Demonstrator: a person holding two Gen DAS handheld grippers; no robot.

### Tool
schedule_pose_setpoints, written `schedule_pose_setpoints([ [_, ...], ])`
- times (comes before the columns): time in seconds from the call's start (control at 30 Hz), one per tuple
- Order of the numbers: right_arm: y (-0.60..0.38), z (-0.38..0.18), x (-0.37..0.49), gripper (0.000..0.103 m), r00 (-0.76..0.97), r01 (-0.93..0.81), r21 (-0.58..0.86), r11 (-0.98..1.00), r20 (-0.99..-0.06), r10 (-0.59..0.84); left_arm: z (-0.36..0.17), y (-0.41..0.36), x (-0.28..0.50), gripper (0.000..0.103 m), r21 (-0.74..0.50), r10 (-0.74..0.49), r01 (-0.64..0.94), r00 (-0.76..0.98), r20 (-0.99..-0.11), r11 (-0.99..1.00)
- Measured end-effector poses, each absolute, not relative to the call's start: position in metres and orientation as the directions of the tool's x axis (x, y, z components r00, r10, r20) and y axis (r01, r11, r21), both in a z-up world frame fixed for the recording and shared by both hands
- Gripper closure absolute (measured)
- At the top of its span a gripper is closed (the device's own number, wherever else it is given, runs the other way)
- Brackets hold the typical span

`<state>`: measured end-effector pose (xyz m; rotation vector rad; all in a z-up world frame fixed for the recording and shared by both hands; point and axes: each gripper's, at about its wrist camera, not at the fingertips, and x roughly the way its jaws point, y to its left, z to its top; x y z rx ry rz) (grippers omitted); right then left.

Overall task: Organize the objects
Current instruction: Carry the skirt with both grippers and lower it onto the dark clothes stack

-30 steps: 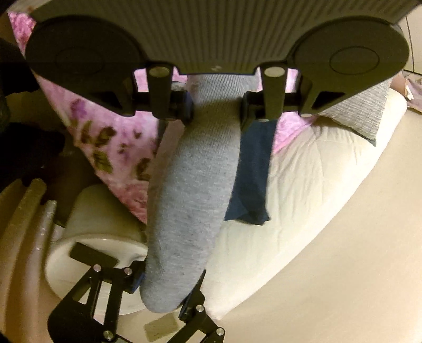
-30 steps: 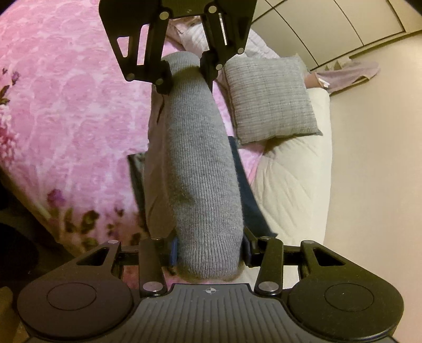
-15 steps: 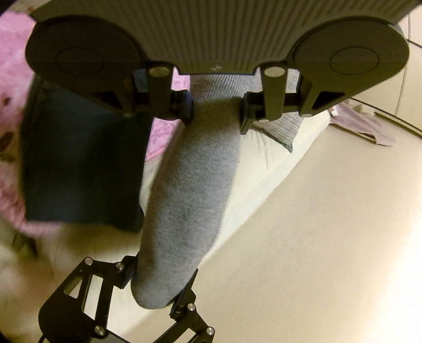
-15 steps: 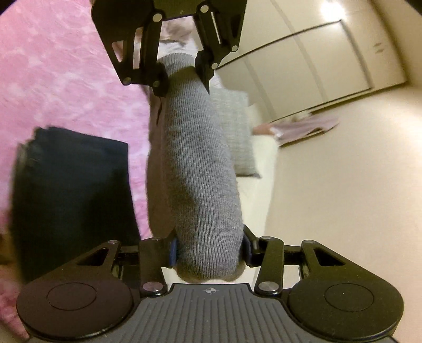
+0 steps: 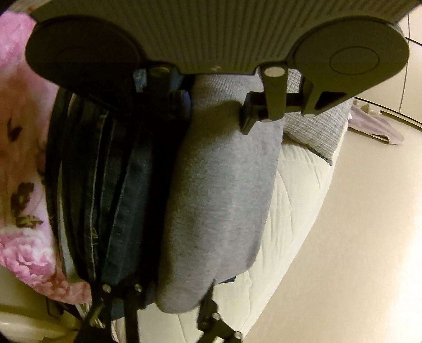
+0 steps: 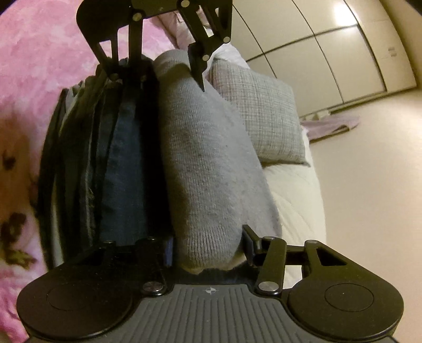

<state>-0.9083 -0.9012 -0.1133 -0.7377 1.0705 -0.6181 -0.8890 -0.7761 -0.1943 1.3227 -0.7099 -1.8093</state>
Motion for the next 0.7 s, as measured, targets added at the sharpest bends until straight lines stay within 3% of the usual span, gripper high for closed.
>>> schedule_pose_setpoints([
  [0.17, -0.886, -0.093, -0.900, 0.060, 0.383, 0.129, -0.769, 0.626, -0.544, -0.747, -0.175, -0.769, -0.875, 0.075, 0.805, -0.851, 0.278, -0.143, -0.505, -0.524],
  [0.33, -0.881, -0.124, -0.896, 0.061, 0.369, 0.055, -0.756, 0.653, -0.592, -0.717, -0.198, -0.754, -0.874, 0.075, 0.804, -0.845, 0.261, -0.136, -0.517, -0.534],
  [0.47, -0.878, -0.102, -0.900, 0.061, 0.390, 0.110, -0.743, 0.661, -0.579, -0.716, -0.189, -0.734, -0.872, 0.075, 0.799, -0.854, 0.306, -0.136, -0.502, -0.518],
  [0.6, -0.882, -0.113, -0.899, 0.061, 0.385, 0.077, -0.731, 0.678, -0.606, -0.696, -0.201, -0.732, -0.874, 0.075, 0.798, -0.849, 0.296, -0.126, -0.513, -0.525],
  [0.7, -0.882, -0.110, -0.896, 0.060, 0.385, 0.090, -0.727, 0.681, -0.605, -0.697, -0.181, -0.734, -0.879, 0.075, 0.792, -0.848, 0.310, -0.128, -0.514, -0.526],
])
